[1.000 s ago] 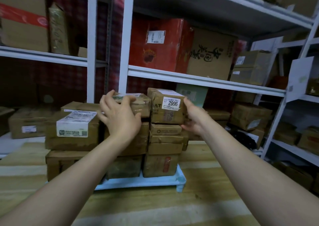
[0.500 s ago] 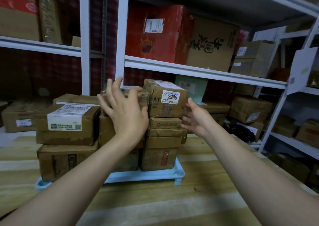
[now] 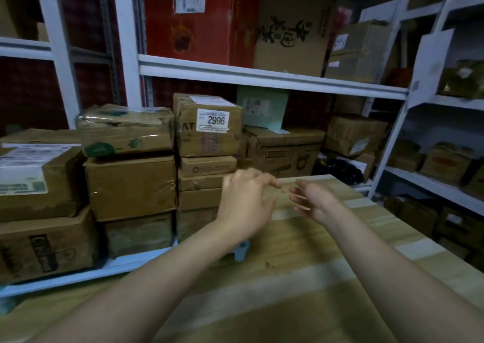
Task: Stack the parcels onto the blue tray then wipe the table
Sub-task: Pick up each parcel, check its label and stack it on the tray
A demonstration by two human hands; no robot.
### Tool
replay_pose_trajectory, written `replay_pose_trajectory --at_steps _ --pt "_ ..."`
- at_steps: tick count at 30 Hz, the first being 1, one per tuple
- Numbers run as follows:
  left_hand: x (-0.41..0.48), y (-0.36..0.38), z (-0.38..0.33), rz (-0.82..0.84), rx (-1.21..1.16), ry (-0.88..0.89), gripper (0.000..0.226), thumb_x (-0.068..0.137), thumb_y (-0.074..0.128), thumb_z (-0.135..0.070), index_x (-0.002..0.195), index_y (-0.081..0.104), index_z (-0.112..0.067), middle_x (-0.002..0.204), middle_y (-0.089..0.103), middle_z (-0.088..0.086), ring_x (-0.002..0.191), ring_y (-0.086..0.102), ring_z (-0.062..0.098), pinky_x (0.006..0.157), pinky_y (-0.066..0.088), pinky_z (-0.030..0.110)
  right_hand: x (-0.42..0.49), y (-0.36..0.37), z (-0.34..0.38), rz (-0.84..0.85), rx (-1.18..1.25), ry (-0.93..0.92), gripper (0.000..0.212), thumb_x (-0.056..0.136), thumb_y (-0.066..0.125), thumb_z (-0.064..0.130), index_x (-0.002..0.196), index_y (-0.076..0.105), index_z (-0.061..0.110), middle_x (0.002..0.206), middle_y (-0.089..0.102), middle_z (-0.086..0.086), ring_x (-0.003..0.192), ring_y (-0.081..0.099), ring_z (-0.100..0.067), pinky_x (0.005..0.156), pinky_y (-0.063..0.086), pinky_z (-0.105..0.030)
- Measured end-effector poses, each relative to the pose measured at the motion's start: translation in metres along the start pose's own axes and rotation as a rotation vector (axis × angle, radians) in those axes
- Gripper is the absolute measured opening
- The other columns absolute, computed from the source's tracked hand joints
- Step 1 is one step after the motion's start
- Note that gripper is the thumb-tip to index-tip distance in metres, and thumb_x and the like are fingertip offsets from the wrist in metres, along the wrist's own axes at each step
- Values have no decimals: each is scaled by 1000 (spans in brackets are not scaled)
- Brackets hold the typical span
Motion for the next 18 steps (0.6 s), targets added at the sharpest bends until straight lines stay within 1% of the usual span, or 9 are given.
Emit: replay_pose_trajectory --at_steps 3,7,9,11,13,14,16,17,18 --pt "12 39 2 153 -9 -107 36 91 61 -31 127 58 -35 132 52 -6 126 40 15 107 30 33 20 -11 -18 6 -24 -15 15 104 47 21 110 61 17 91 64 2 76 60 -12 61 47 -29" --pt "44 81 11 198 -111 -350 50 91 61 -26 139 46 -31 142 41 1 132 32 21 107 34 34 47 -10 -34 39 -66 -42 15 105 47 22 114 59 20 103 65 -2 86 59 -16 68 51 -31" --pt "64 100 17 176 -192 -554 58 90 62 -25 143 39 -29 147 33 5 135 29 25 110 32 39 63 -4 -39 71 -44 -46 19 105 48 19 120 59 17 104 64 -4 82 59 -16 63 49 -29" --pt "82 121 25 107 -275 -781 62 90 62 -25 146 35 -23 151 28 9 138 26 29 111 31 42 81 4 -40 105 -43 -50 22 103 50 18 124 58 19 104 65 -3 83 61 -15 60 51 -29" --pt "97 142 36 -6 -338 -946 63 91 60 -27 147 32 -19 155 24 10 140 24 31 112 29 44 96 15 -37 149 -55 -48 22 103 50 21 124 57 22 108 67 -1 87 62 -14 60 53 -26" --pt "103 151 42 -70 -366 -997 65 92 59 -29 149 29 -18 157 22 10 142 23 31 112 27 45 104 21 -36 172 -60 -45 21 103 49 22 122 58 22 111 67 -1 89 61 -13 64 55 -26" --pt "111 164 52 -189 -406 -1056 70 93 57 -32 152 22 -19 161 16 8 145 19 31 114 23 46 118 32 -35 221 -62 -35 19 104 46 24 117 59 23 119 67 -3 94 60 -13 81 57 -34" --pt "116 171 59 -250 -423 -1080 73 93 57 -31 153 18 -20 162 13 7 146 17 31 115 22 46 128 37 -36 246 -67 -35 17 104 46 25 115 59 25 123 67 -5 97 59 -13 89 56 -38" --pt "121 177 66 -303 -446 -1103 76 92 58 -29 154 15 -20 163 9 6 147 15 31 117 20 47 137 41 -37 271 -81 -42 17 104 46 28 116 59 26 127 65 -6 99 58 -12 93 54 -40"
Point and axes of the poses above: each hand's wrist, its own x-axis towards the middle knuckle, its own y-axis out of the palm, z = x × y, the point moved 1 cm from there along x, towards the middle knuckle
